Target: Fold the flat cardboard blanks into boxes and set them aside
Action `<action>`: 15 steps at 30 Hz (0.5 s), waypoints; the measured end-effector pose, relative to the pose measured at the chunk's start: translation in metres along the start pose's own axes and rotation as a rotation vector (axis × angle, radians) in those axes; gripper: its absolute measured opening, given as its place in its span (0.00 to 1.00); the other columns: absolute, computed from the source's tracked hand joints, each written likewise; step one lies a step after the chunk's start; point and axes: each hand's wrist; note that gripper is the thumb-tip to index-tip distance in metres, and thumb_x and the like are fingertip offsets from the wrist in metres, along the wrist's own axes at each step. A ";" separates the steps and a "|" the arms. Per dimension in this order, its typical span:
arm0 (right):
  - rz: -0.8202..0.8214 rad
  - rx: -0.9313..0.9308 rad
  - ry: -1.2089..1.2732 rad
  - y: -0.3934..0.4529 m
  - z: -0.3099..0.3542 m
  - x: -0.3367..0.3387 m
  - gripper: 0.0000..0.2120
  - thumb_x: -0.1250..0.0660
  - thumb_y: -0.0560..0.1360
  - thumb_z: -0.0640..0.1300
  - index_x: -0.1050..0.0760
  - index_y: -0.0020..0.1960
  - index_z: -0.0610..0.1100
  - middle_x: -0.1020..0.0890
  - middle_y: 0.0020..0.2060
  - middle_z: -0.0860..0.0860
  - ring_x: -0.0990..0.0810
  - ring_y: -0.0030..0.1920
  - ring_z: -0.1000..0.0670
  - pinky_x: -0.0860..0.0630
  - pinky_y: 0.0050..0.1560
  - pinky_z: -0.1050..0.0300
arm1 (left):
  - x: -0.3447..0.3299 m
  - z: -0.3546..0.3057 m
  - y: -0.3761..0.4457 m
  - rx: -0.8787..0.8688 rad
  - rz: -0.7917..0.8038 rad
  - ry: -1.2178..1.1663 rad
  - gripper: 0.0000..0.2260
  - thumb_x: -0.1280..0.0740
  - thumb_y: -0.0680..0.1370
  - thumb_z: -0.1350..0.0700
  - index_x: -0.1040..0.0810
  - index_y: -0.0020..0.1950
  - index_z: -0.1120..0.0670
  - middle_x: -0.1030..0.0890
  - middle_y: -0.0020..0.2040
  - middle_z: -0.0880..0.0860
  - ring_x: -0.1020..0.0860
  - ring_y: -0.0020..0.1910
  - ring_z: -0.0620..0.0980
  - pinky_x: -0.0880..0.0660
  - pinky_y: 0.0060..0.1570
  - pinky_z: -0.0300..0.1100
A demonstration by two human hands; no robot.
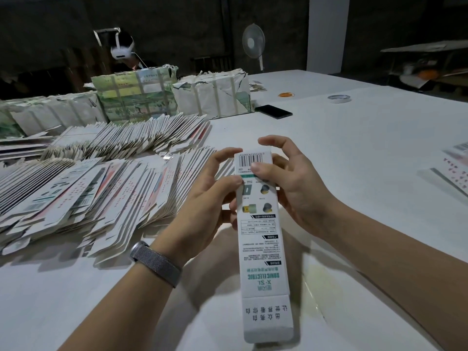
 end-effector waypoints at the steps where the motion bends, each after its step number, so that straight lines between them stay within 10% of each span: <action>1: 0.000 0.007 0.006 0.000 0.000 0.000 0.15 0.31 0.77 0.38 0.28 0.58 0.54 0.23 0.58 0.33 0.15 0.42 0.43 0.18 0.51 0.39 | 0.000 0.000 0.000 -0.004 -0.004 0.003 0.14 0.38 0.78 0.54 0.24 0.59 0.37 0.16 0.48 0.57 0.20 0.44 0.54 0.27 0.40 0.50; 15: -0.027 0.044 0.020 0.004 -0.002 0.004 0.10 0.28 0.74 0.39 0.25 0.53 0.46 0.17 0.45 0.43 0.15 0.38 0.44 0.17 0.41 0.49 | -0.001 -0.001 0.000 0.006 -0.013 -0.002 0.13 0.36 0.78 0.54 0.23 0.57 0.37 0.16 0.48 0.58 0.20 0.44 0.56 0.27 0.41 0.50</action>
Point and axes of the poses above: each hand's wrist, its own y-axis towards the middle knuckle, its own x-axis out of the back of the hand, z = x × y
